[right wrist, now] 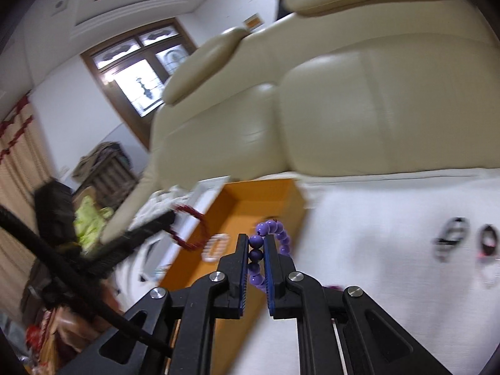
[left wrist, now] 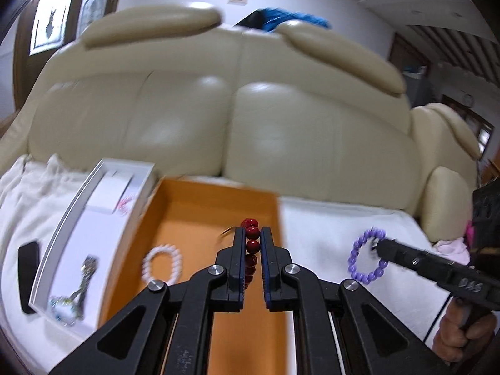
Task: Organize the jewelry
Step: 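Lower both bracelets into the orange box and open both tools, then grasp the dark red hair tie with the left tool while the right tool grasps the brown hair tie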
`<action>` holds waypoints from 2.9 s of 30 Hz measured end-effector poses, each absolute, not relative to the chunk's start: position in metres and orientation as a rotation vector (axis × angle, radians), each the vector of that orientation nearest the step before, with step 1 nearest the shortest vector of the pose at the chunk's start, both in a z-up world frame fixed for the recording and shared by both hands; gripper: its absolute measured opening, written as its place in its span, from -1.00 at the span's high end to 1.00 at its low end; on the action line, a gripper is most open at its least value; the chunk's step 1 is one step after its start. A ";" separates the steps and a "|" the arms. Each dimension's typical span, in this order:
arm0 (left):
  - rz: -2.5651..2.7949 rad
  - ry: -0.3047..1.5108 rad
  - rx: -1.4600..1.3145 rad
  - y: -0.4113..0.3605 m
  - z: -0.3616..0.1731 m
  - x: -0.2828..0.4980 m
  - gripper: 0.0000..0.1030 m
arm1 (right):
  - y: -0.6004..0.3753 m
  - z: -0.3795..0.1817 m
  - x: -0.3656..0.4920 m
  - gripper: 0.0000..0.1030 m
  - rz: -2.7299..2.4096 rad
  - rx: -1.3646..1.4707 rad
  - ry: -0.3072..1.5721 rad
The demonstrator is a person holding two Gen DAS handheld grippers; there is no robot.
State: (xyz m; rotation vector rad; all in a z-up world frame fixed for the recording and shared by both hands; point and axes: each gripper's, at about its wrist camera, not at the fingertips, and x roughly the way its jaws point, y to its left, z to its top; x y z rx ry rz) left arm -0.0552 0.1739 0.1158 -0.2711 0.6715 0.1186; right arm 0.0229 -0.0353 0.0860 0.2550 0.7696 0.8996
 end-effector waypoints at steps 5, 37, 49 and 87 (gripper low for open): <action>0.140 0.782 -0.287 0.197 0.087 -0.053 0.82 | 0.034 0.074 0.022 0.80 0.942 0.194 0.837; 0.090 0.756 -0.207 0.105 0.093 -0.019 0.40 | -0.195 0.051 0.085 0.70 0.472 0.378 0.828; 0.021 0.821 -0.142 0.031 0.076 0.025 0.39 | -0.281 0.017 0.103 0.62 0.380 0.521 0.869; -0.150 1.092 -0.018 -0.001 -0.001 0.021 0.39 | -0.242 0.003 0.127 0.80 0.444 0.386 0.939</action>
